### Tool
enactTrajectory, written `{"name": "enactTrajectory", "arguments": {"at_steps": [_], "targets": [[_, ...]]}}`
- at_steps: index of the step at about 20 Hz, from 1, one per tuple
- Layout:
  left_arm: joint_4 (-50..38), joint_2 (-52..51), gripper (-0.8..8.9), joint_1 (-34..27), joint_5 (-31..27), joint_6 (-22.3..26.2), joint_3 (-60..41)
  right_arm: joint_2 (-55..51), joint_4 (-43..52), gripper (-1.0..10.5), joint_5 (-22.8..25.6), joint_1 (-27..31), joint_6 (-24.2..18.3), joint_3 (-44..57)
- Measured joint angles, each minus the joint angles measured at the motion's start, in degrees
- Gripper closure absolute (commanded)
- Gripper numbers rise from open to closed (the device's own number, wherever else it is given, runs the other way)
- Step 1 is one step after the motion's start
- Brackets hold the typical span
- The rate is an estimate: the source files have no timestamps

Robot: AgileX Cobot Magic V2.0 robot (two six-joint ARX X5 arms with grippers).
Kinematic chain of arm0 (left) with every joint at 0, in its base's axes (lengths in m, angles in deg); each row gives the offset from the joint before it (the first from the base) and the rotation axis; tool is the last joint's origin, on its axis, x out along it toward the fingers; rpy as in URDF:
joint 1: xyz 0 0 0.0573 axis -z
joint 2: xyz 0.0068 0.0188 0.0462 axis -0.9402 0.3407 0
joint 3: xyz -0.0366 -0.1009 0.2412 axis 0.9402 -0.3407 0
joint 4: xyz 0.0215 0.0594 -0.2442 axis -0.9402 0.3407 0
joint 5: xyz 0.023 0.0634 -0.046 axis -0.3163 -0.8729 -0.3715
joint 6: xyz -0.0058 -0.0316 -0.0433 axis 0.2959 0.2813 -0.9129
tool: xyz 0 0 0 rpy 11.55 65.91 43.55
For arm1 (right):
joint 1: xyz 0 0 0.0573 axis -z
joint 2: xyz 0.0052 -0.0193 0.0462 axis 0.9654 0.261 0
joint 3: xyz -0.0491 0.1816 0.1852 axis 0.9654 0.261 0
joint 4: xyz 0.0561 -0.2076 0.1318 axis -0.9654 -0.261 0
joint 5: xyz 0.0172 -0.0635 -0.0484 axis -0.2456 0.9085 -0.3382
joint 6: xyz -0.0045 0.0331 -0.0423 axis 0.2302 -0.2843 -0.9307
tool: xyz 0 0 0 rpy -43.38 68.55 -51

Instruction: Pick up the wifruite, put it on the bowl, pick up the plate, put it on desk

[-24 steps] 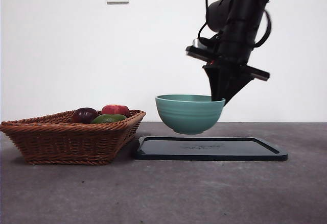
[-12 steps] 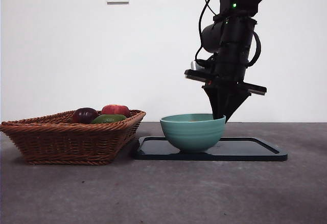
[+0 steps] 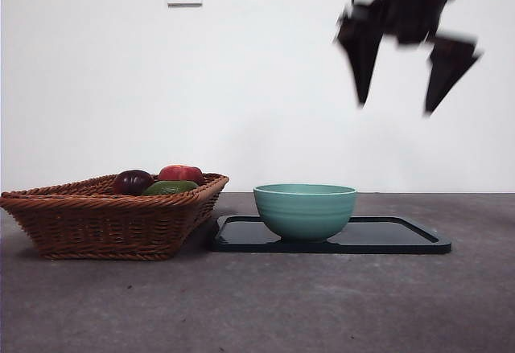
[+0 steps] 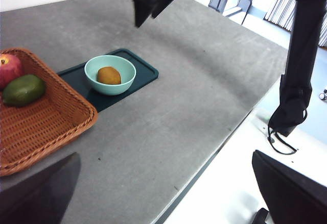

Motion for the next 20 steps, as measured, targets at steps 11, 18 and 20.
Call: {"name": "enactTrajectory", "arguments": {"at_steps": [11, 18, 20], "targets": [[-2.2, 0.1, 2.2, 0.0, 0.0, -1.2, 0.0, -35.9, -0.3, 3.6, 1.2, -10.7, 0.3, 7.6], [-7.0, 6.3, 2.22, 0.0, 0.0, -3.2, 0.0, -61.2, -0.3, 3.6, 1.2, -16.7, 5.2, 29.7], [-10.2, 10.2, 2.22, 0.0, 0.0, -3.8, 0.0, -67.8, -0.3, 3.6, 1.2, -16.7, 6.4, 35.0]]}}
